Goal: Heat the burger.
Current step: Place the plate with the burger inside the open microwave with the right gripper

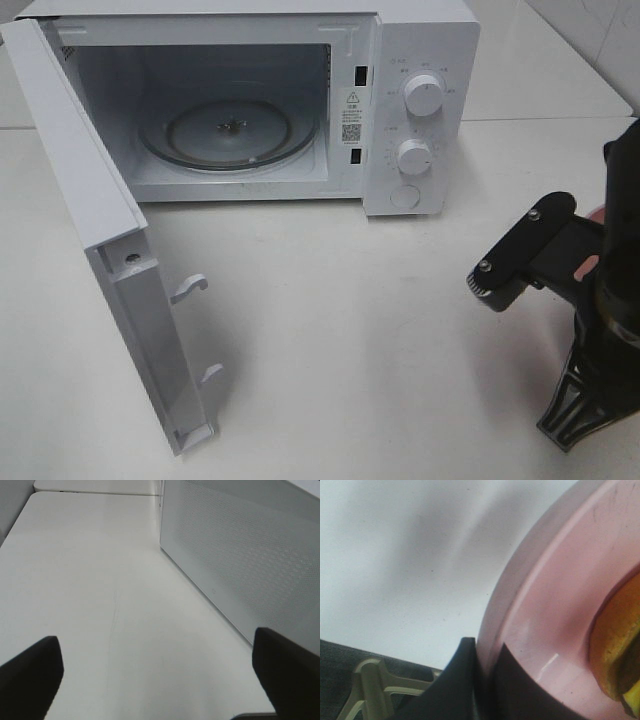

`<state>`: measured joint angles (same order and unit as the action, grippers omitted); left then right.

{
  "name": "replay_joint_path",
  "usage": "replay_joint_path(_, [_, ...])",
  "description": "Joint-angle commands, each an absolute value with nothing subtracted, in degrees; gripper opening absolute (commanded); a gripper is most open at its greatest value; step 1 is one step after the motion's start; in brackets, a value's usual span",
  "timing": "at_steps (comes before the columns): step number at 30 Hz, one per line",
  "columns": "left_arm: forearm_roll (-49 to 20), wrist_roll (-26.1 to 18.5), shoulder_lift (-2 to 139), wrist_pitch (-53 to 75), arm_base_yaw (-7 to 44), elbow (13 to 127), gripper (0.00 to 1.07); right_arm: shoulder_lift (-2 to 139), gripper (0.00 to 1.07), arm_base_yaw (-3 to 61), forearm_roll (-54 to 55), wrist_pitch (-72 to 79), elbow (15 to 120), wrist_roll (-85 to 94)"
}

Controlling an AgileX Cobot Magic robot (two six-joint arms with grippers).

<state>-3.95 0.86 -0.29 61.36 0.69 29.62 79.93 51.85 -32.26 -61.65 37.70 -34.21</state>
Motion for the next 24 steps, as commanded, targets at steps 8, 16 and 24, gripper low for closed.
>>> replay_joint_path(8, [-3.84,0.86,-1.32,61.31,0.80,29.51,0.98,79.41,0.00,61.88,-35.70,-64.17,37.41,-27.96])
replay_joint_path(16, [-3.84,0.86,-1.32,61.31,0.80,29.51,0.98,79.41,0.00,63.54,-38.04,-63.77,37.47,-23.03])
replay_joint_path(24, [-3.84,0.86,-1.32,61.31,0.80,29.51,0.98,79.41,0.00,63.54,-41.14,-59.76,37.47,-15.76])
